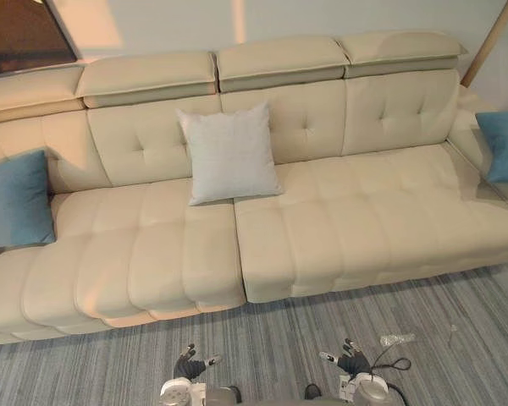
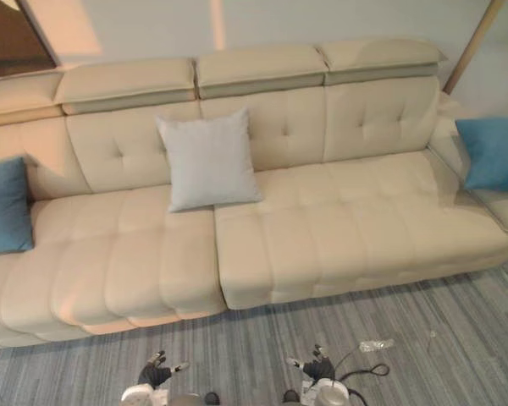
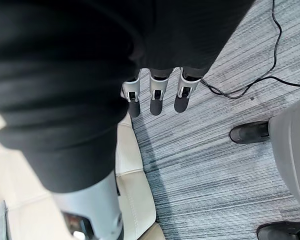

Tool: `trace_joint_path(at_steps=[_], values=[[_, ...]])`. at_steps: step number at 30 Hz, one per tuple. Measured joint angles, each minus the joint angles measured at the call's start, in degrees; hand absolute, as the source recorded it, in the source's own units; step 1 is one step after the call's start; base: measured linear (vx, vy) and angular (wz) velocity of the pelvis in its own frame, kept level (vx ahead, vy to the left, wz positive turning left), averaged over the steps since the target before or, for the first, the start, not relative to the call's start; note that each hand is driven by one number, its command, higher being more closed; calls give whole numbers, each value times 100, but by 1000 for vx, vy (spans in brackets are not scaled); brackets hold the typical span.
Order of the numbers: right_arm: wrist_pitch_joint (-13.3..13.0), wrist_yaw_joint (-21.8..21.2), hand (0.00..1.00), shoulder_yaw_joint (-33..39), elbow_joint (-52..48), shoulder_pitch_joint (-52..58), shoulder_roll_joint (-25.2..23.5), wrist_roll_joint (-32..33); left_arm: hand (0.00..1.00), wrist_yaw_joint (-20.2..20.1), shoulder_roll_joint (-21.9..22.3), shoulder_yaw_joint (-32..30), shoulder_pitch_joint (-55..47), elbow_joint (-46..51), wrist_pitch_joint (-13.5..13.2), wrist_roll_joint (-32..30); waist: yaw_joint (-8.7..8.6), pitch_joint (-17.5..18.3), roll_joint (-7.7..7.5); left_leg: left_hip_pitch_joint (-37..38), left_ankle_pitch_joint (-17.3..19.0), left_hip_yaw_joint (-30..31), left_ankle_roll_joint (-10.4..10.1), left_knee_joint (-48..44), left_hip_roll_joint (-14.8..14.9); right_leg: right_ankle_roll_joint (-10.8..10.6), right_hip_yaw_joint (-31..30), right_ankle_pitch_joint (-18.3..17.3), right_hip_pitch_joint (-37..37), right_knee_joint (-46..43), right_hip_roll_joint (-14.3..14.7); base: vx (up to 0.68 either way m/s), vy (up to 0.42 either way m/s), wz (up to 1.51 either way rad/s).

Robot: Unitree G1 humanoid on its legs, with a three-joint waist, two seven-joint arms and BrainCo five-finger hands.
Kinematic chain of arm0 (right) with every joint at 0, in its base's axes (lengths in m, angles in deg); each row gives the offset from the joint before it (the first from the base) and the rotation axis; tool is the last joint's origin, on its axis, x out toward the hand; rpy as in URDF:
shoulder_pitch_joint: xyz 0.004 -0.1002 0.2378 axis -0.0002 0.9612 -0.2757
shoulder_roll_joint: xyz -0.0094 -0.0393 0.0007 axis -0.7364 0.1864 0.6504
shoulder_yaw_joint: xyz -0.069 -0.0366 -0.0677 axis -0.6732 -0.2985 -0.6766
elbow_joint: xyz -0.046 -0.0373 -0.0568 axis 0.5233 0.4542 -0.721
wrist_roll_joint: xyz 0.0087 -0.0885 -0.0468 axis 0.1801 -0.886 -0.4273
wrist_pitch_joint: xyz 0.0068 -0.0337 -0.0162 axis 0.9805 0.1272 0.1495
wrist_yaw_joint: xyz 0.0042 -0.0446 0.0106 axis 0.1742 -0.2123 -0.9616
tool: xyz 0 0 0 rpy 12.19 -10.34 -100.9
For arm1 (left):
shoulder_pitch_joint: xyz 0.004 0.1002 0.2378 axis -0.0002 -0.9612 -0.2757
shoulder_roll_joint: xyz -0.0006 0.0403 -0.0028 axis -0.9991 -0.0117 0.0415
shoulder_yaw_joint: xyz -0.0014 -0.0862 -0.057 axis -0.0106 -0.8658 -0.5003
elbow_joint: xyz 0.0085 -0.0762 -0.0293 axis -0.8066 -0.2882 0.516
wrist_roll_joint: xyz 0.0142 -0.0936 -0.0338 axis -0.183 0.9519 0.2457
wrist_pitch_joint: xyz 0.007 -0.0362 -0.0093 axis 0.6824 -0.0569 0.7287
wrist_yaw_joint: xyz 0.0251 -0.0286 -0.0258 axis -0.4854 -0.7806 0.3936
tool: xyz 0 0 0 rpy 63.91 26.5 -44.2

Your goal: Pick up cushions and gather them together orderly.

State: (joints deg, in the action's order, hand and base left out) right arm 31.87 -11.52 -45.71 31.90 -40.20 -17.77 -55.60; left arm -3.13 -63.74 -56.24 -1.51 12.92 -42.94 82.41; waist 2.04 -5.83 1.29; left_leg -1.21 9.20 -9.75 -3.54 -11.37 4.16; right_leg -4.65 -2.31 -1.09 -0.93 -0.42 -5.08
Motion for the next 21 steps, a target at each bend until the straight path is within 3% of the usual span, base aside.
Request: trace_joint_path(at_steps=[5, 6, 7, 8, 9, 11, 12, 13, 15, 16, 17, 18, 19, 20, 21], values=[[-1, 3, 0, 170, 0, -299, 12, 3, 0, -34, -50, -5, 25, 0, 2, -36, 6, -58, -93, -64, 214, -798, -83, 18, 122, 47, -833, 391, 657, 116, 218, -47, 0, -114], [1, 6, 0, 161, 11, -464, 11, 3, 0, -34, -44, -7, 72, 2, 20, -35, -1, -132, -75, -72, 283, -1218, -76, 61, 282, 696, -52, 294, 827, 173, 162, -72, 1, -169], [1, 9, 0, 162, 31, -498, 22, 2, 0, -34, -36, -7, 101, 5, 32, -35, 1, -146, -43, -71, 280, -1420, -94, 63, 392, 868, 577, 246, 902, 53, 104, -29, -23, -174], [8, 10, 0, 160, 102, -575, 5, 2, 0, -34, -62, -10, 127, 15, 47, -37, 18, -180, 7, -60, 202, -1823, -124, 26, 589, 942, 1820, 196, 1093, -243, -62, 43, -46, -164], [6, 8, 0, 130, 170, -606, -8, -1, 0, -39, -121, -4, 138, 17, 66, -38, 15, -151, -76, 8, 210, -2188, -134, 6, 648, 1079, 3205, 66, 1180, -558, -254, 121, -85, -160], [12, 27, 0, 145, 233, -614, 42, -2, 0, -55, -106, -71, 181, 32, 82, -38, 37, -154, -95, 156, 204, -2480, -183, 16, 727, 1058, 4411, 163, 1132, -841, -442, 153, -109, -149], [11, 24, 0, 145, 229, -564, 64, -6, 0, -61, -103, -67, 223, 34, 82, -38, 36, -187, -96, 325, 183, -2506, -216, 57, 741, 1005, 4588, 33, 1139, -937, -387, 197, -186, -143], [9, 24, 0, 152, 217, -553, 82, -5, 0, -63, -106, -67, 242, 20, 82, -38, 33, -214, -68, 441, 186, -2516, -218, 76, 743, 870, 4448, -76, 1126, -974, -354, 199, -201, -133], [11, 23, 0, 195, 199, -532, 111, -4, 0, -70, -47, -56, 321, -4, 82, -102, 16, -282, 39, 652, 189, -2574, -221, -83, 857, 881, 4128, -325, 1104, -1186, -270, 218, -214, -86], [9, 12, 0, 167, 200, -338, 82, 1, 0, -80, -11, -51, 415, -6, 75, -162, -47, -328, 29, 369, 188, -2340, -176, -1488, 1359, 881, 3997, -530, 843, -1142, -103, 276, -318, -66], [12, 15, 0, 93, 224, -274, 92, 2, 0, -88, 30, -68, 372, -13, 76, -165, -11, -382, 64, -24, 87, -1940, 247, -2852, 1805, 909, 3769, -590, 494, -903, 170, 227, -261, -74], [11, 22, 0, 20, 231, -296, 89, 3, 0, -99, 49, -69, 314, -10, 78, -163, 51, -413, 59, -242, 260, -1603, 247, -3362, 1828, 985, 3606, -658, 418, -856, 242, 178, -140, -112], [10, 44, 0, -39, 249, -404, 109, 7, 0, -106, 32, -117, 290, 94, 60, -147, 132, -436, 71, -628, 517, -1041, 29, -3774, 1579, 1013, 3322, -692, 328, -822, 310, 191, -4, -131], [9, 52, 0, -30, 254, -571, 124, 13, 0, -93, 14, -118, 310, 177, 68, -143, 164, -543, 31, -1011, 727, -470, -53, -3719, 1136, 1017, 3062, -696, 192, -735, 336, 209, 8, -124], [6, 52, 0, -30, 256, -620, 136, 14, 0, -82, 18, -116, 308, 198, 67, -140, 170, -572, 14, -1179, 778, -276, -23, -3575, 955, 1016, 2945, -697, 152, -707, 340, 213, 33, -110]])
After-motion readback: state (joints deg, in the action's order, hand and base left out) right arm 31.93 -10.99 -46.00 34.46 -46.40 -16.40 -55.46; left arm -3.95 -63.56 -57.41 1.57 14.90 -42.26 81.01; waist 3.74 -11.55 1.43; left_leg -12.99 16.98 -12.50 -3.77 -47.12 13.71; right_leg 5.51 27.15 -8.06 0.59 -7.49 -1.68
